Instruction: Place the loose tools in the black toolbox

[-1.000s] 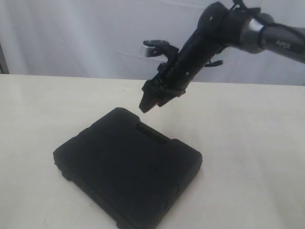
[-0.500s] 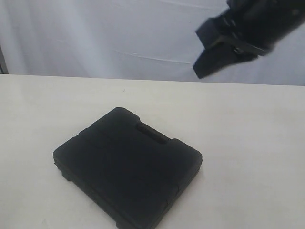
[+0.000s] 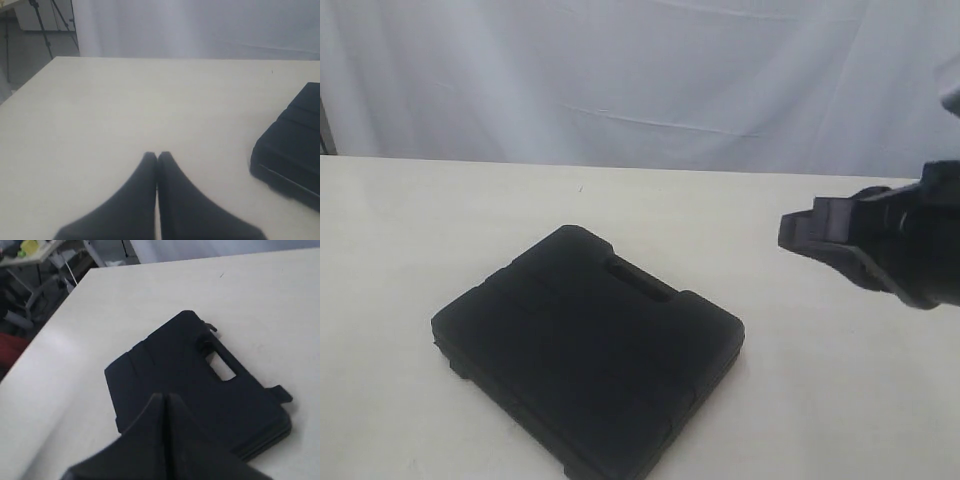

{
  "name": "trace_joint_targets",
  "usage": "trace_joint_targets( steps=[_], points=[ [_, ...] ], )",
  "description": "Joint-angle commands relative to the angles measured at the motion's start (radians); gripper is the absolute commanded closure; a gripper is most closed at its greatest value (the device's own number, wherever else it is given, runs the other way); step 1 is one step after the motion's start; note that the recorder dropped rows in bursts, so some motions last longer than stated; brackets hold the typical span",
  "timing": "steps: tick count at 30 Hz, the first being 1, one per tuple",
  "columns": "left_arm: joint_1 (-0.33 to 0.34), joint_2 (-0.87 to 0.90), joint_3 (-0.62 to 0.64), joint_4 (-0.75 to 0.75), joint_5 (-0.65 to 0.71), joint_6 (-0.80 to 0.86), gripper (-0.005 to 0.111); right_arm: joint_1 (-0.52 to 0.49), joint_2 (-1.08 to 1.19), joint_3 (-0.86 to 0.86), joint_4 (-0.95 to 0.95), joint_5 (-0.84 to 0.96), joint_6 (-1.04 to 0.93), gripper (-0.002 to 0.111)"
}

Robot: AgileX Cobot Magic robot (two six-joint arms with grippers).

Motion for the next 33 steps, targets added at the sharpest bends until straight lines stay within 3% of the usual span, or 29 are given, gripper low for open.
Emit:
trace_joint_targets(
  steps=[1,6,14,19,25,33],
  points=[
    [-0.005,-0.001,0.003,-0.010,-0.010,-0.002,0.107,-0.001,-0.008,0.062,0.088,-0.132,-0.005,0.109],
    [-0.005,-0.001,0.003,-0.010,-0.010,-0.002,0.107,0.014,-0.010,0.062,0.062,-0.270,-0.040,0.109],
    [-0.005,-0.001,0.003,-0.010,-0.010,-0.002,0.107,0.184,-0.183,0.232,-0.129,-0.679,-0.258,0.109],
    [-0.005,-0.001,0.003,-0.010,-0.010,-0.002,0.107,0.027,-0.328,0.421,-0.129,-0.671,-0.158,0.109],
    [-0.005,-0.001,0.003,-0.010,-0.010,-0.002,0.107,-0.227,-0.519,0.529,-0.152,-0.497,-0.135,0.109],
    [-0.005,-0.001,0.003,-0.010,-0.010,-0.002,0.107,-0.270,-0.662,0.649,-0.371,-0.532,-0.112,0.109]
  ],
)
